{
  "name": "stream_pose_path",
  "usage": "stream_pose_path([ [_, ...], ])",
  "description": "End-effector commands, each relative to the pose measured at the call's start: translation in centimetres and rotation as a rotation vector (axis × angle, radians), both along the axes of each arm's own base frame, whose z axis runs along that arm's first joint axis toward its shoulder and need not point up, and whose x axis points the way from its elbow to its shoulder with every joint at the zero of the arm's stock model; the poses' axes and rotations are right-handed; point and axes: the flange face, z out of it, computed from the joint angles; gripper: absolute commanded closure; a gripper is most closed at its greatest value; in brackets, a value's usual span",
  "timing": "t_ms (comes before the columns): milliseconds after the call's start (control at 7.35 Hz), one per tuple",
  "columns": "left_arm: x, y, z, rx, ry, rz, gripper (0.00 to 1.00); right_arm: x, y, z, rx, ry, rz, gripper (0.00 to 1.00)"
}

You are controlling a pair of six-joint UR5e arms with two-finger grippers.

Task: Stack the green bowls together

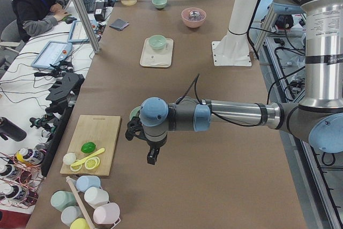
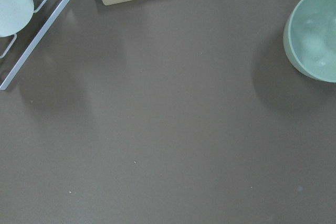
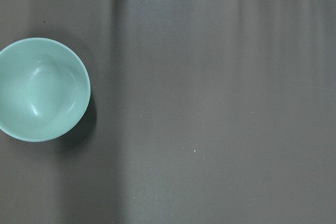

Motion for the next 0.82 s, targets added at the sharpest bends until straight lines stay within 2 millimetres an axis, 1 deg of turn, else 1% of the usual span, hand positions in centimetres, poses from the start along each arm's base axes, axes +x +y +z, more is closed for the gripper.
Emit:
stream_pose_path([
  [0, -0.3, 0.7, -0.9, 0.023, -0.014, -0.003, 0.02, 0.0, 0.0, -0.1, 0.002, -0.001, 0.0, 0.0],
  [136, -0.3, 1.4, -1.6, 0.036, -0.017, -0.006, 0.02, 0.0, 0.0, -0.2, 0.005, -0.001, -0.001, 0.0],
  [272, -0.3, 1.0, -2.0, 0.045, -0.018, -0.006, 0.02, 0.0, -0.5, -1.0, 0.023, -0.001, -0.001, 0.0],
  [408, -0.3, -0.2, -3.2, 0.073, -0.02, -0.005, 0.02, 0.0, -0.6, -4.0, 0.085, -0.001, -0.003, 0.0],
  [544, -0.4, -0.9, -4.4, 0.102, -0.022, -0.005, 0.02, 0.0, -0.3, -6.7, 0.138, -0.003, -0.001, 0.0],
  [680, -0.5, -0.9, -4.6, 0.131, -0.025, -0.009, 0.02, -0.3, 0.2, -7.4, 0.151, -0.025, -0.009, 0.0],
])
